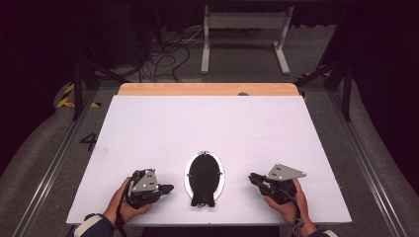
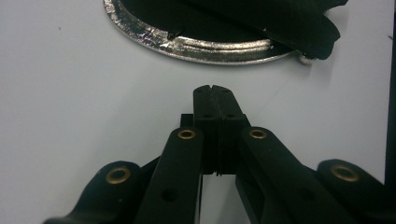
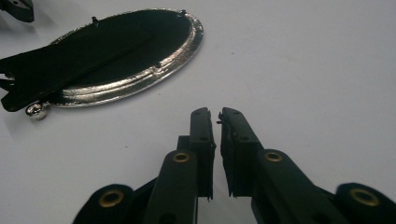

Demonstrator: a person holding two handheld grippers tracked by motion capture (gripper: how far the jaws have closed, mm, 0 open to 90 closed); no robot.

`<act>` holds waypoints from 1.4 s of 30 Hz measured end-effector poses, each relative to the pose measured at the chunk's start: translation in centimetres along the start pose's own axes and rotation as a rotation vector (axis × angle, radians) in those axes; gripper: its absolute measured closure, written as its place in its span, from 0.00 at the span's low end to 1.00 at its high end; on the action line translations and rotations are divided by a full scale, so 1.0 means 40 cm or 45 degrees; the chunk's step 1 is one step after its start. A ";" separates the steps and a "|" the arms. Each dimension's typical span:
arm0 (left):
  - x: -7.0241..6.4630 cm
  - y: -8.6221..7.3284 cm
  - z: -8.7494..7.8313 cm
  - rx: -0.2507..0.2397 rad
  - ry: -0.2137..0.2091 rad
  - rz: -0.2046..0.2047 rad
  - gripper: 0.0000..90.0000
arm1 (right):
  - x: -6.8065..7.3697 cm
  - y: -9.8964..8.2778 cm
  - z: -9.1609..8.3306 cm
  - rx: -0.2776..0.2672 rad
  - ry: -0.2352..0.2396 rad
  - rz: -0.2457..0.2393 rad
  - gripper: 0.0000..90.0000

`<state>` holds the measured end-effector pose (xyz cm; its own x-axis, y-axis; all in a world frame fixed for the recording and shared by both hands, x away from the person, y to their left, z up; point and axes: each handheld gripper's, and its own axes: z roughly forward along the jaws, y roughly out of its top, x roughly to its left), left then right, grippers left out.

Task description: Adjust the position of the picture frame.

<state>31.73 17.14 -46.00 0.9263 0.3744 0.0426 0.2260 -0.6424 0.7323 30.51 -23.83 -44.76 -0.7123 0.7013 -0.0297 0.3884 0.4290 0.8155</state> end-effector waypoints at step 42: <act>-0.005 0.062 0.089 0.024 -0.033 -0.006 0.99 | 0.124 0.042 0.110 0.155 0.110 -0.087 1.00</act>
<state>33.18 13.12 -46.61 0.9327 0.3599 0.0212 0.2358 -0.6535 0.7193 30.21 -17.10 -46.08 -0.7852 0.6185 -0.0286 0.4013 0.5435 0.7372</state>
